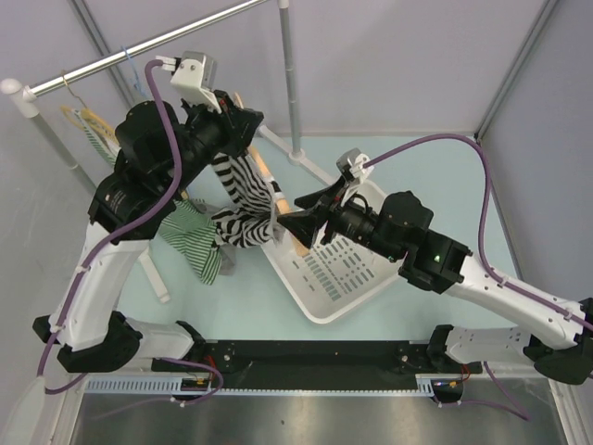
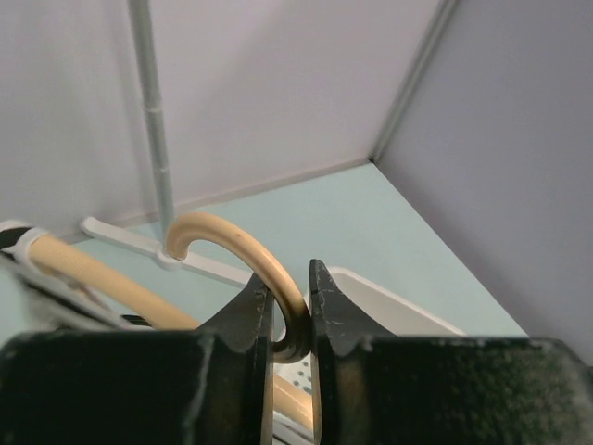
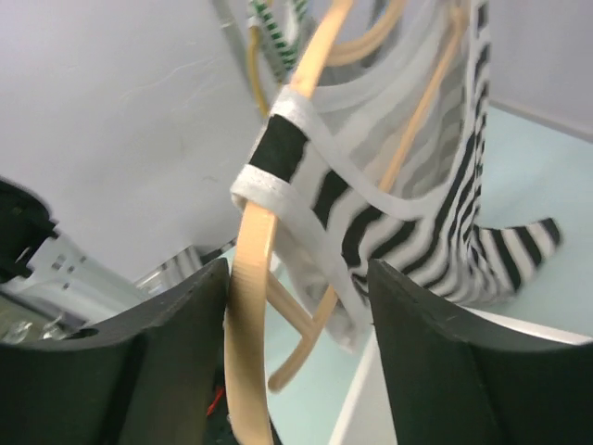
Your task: Remove the tank top from the hanger
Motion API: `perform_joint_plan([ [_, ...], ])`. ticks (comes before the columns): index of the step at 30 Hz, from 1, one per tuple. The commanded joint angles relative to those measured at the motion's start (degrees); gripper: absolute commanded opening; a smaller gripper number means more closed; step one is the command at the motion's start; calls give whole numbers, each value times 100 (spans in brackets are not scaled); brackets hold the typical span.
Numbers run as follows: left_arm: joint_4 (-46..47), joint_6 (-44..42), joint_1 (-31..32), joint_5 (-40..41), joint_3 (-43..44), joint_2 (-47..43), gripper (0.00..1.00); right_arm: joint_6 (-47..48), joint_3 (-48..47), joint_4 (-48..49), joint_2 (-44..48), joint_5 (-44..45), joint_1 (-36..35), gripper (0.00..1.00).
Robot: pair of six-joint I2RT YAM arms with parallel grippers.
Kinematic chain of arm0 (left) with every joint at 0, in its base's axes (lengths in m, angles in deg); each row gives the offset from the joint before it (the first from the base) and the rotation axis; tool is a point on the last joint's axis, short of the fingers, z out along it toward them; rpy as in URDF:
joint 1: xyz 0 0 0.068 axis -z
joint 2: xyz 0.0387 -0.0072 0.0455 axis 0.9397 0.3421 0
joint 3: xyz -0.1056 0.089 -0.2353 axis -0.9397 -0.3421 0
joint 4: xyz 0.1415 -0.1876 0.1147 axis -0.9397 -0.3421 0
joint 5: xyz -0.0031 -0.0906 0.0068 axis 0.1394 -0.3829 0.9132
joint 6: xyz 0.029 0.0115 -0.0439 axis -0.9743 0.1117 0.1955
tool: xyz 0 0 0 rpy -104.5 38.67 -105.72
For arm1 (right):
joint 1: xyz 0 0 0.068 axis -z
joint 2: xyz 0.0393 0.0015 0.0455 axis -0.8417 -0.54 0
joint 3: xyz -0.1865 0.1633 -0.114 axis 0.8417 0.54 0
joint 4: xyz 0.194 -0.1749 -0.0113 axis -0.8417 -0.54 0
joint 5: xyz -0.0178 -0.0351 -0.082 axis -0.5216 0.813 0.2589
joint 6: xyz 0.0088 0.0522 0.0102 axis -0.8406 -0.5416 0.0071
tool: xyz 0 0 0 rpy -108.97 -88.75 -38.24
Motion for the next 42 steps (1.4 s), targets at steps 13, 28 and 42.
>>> perform_joint_plan([
  [13, 1350, -1445, 8, 10, -337, -441, 0, 641, -1491, -945, -836, 204, -163, 64],
  [28, 1244, -741, 0, 44, -574, -854, 0, 1285, -1868, 620, -1847, -1512, -190, 69],
  [42, 1244, -697, 0, 141, -680, -898, 0, 1258, -2369, 946, -2427, -1636, -330, 52],
])
